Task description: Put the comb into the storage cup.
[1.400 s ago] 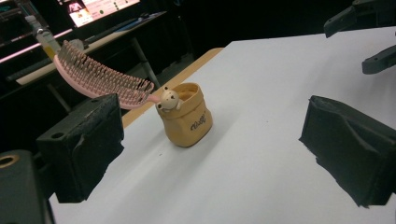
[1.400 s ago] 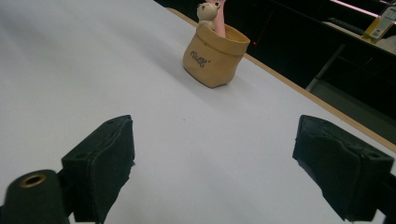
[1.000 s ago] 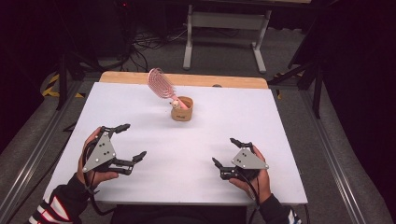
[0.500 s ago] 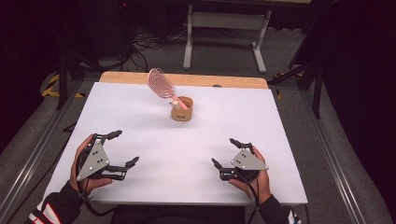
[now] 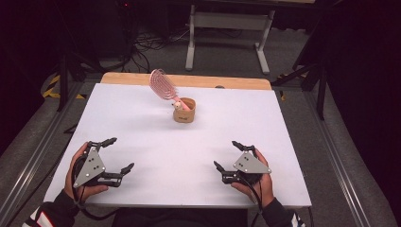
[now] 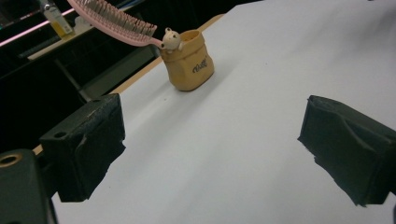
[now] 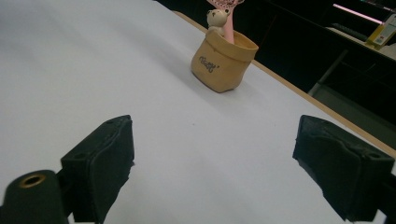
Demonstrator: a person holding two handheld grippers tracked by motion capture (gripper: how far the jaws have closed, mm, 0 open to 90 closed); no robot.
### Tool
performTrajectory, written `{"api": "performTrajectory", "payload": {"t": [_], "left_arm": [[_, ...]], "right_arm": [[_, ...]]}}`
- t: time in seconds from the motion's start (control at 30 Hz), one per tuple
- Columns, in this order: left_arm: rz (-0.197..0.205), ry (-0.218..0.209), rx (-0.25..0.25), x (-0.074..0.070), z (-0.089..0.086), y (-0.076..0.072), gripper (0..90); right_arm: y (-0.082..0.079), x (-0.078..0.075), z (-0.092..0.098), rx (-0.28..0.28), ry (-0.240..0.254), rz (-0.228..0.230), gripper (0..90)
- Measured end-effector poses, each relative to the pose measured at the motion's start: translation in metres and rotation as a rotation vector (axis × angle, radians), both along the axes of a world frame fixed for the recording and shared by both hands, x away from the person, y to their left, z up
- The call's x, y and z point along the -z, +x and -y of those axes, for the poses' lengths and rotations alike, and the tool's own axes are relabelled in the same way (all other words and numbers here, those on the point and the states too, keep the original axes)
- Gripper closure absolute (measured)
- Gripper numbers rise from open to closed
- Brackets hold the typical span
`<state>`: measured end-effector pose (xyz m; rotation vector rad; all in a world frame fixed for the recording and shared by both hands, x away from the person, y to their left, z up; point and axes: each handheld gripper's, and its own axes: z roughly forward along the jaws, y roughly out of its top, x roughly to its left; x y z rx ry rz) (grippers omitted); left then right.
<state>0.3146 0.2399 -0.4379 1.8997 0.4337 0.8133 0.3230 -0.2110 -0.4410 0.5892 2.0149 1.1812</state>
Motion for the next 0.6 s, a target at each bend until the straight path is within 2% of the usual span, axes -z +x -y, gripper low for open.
{"api": "performTrajectory", "payload": {"t": [0.6], "left_arm": [[-0.110,0.022,-0.062,0.026,-0.016,0.007,5.4]], "right_arm": [[0.000,0.001,0.003,0.030,0.006,0.004,11.5]]}}
